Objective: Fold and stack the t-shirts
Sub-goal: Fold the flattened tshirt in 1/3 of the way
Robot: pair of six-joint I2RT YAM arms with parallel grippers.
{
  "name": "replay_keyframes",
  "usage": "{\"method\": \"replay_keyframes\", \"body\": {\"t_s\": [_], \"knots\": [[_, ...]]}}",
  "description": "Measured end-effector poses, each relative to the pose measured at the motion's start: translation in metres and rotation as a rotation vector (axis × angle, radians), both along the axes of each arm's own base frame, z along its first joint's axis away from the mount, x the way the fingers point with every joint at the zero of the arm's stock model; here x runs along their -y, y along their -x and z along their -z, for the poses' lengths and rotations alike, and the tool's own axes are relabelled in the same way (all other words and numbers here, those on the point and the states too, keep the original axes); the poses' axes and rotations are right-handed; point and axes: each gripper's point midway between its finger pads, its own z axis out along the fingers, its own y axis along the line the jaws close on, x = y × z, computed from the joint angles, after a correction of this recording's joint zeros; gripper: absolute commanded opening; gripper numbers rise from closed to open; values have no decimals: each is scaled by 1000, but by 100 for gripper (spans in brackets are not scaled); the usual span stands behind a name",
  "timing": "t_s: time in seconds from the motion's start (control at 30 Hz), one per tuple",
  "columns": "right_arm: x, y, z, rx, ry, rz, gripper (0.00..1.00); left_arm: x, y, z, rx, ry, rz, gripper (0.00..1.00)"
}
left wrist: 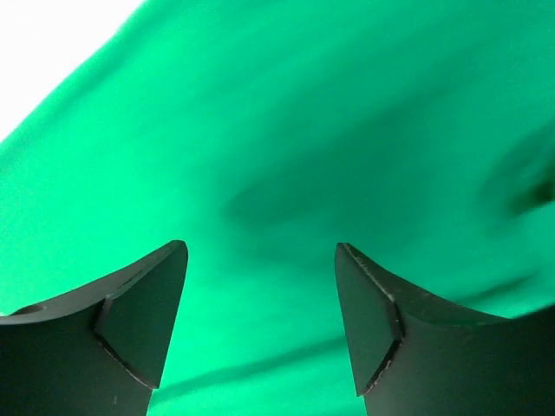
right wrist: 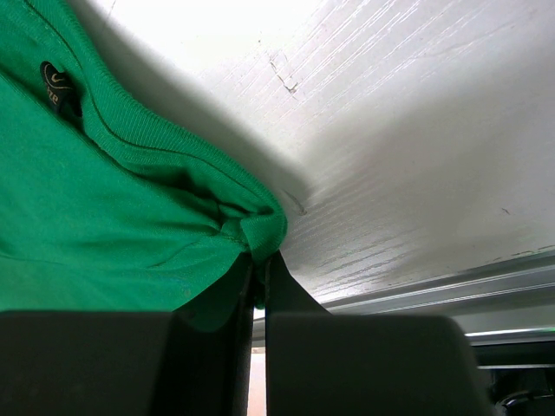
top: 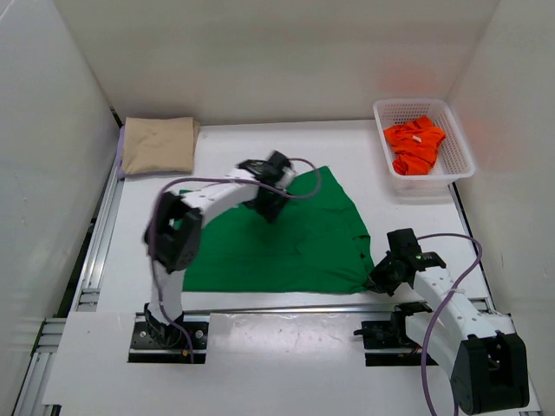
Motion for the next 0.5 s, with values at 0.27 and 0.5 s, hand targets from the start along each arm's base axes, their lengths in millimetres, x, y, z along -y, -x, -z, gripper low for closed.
{"method": "replay_keyframes", "body": {"t_s": [0.27,0.5], "knots": [[0,0,0,4,0,5,0,-262,52,-46,14,-9,-614,86],[-1,0,0,8,5,-4,0,-293,185,10,-313,8,-808,89]]}}
